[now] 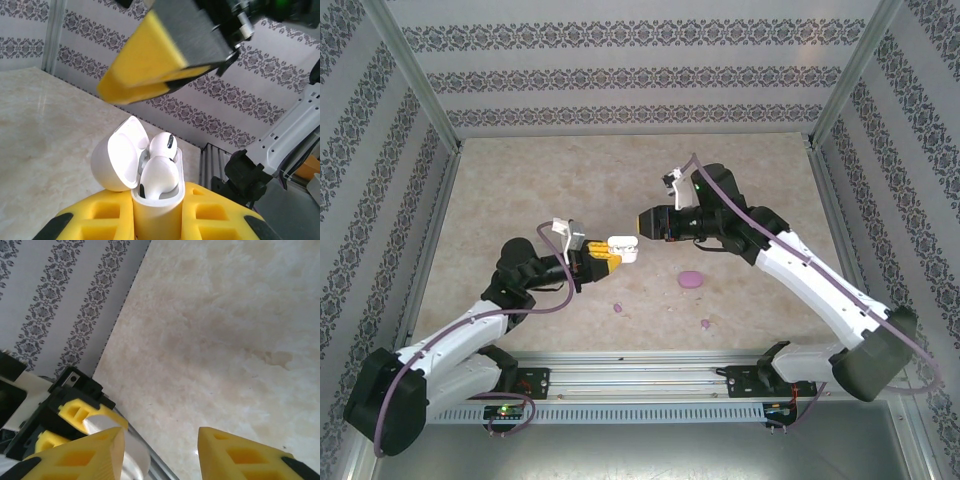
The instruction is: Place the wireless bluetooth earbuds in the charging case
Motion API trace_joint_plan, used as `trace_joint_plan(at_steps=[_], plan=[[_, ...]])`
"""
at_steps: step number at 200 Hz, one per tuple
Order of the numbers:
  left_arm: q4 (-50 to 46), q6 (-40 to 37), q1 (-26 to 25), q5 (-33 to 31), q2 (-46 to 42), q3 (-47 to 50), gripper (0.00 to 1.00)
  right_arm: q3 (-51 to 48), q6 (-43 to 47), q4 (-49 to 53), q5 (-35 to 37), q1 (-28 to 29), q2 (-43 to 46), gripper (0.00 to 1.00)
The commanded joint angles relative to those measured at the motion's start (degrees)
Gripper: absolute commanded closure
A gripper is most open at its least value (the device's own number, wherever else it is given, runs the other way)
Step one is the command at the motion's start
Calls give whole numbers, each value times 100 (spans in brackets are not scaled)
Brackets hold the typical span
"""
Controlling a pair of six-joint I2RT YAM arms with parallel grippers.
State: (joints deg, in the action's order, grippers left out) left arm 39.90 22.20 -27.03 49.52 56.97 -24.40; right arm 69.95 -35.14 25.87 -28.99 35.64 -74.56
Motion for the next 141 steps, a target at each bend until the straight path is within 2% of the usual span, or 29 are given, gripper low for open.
trace_joint_plan(at_steps=[1,68,141], plan=[[554,186,-40,311,95,-270,100,-162,-515,-604,-763,-34,-250,59],[730,304,-47,319,393,-361,100,-430,-952,-1584,-1845,-32,-406,70],[593,340,-44,72,508,-337,100,-570,-520,-1351,-2353,-50,47,72]])
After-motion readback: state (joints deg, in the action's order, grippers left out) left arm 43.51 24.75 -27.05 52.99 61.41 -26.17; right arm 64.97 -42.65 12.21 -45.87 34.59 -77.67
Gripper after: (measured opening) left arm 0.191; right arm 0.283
